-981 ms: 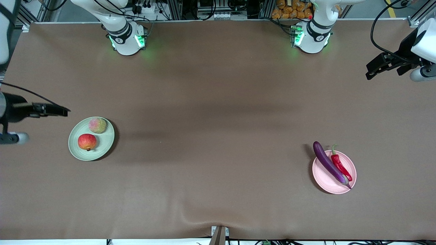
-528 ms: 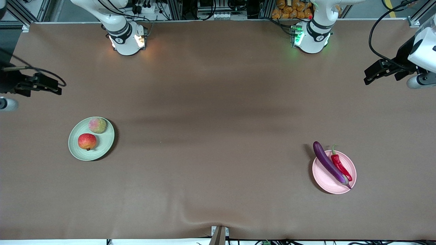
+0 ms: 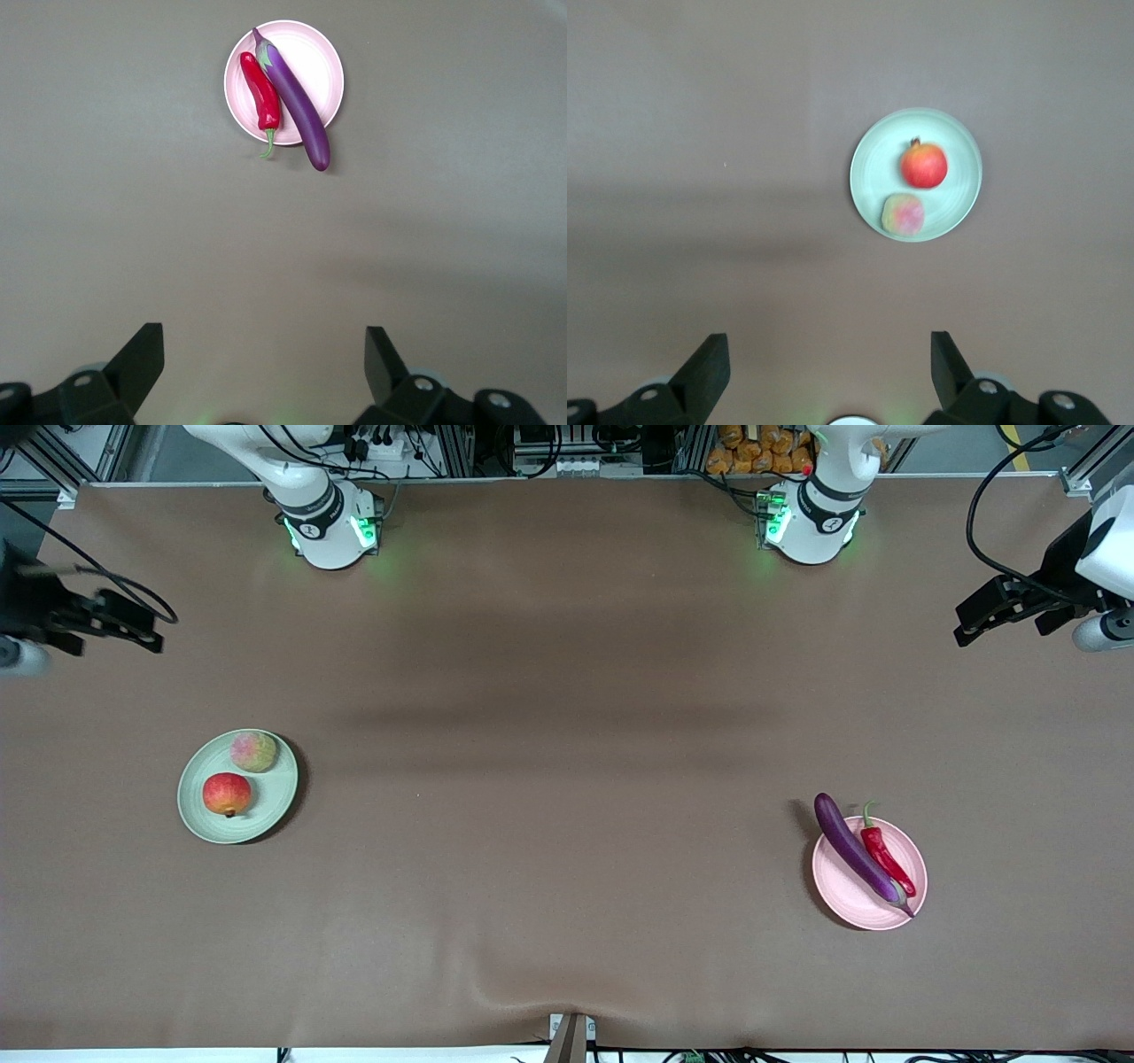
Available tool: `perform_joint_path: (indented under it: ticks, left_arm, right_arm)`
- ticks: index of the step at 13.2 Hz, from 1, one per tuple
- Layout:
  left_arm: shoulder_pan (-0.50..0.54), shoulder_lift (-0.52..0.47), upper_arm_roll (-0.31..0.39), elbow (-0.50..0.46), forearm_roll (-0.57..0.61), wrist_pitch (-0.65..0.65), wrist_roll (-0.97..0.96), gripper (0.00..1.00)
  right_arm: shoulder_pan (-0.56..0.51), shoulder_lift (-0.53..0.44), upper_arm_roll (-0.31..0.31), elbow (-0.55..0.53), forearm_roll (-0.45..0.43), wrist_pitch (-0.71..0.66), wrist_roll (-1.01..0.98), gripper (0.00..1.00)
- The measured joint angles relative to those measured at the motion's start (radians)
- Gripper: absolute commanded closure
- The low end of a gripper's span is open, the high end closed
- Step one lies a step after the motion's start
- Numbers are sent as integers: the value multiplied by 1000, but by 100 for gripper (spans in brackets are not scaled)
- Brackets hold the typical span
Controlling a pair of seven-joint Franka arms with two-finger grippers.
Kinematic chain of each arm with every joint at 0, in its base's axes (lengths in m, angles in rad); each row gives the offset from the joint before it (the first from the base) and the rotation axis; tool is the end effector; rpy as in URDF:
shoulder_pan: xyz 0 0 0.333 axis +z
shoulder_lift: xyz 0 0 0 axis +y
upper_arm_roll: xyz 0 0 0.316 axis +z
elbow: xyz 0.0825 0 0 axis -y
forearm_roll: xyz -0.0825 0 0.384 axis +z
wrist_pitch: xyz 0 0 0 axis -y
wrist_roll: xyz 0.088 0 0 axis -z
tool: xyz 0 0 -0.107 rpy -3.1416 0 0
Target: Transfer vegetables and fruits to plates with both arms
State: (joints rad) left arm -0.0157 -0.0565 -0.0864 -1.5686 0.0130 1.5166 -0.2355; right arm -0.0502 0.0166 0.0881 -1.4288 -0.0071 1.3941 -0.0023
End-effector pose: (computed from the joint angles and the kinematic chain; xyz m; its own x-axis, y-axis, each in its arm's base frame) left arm 0.5288 -0.0542 0.6513 0.9910 0.1338 0.0083 0.1339 -0.9909 -0.0163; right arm 0.5404 0.0191 0.6661 0.9979 0.0390 -0.0512 0.0393 -0.9992 0.0055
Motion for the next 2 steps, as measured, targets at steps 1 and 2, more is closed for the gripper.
perform_joint_path:
  ticks: [1,2]
  left_arm:
    - [0,0,0,0,0,0,0,0]
    - [0,0,0,0,0,0,0,0]
  right_arm:
    - [12,-5,1,33,-8,-35,0,0]
    - [15,-10,1,43,-9,-64,0,0]
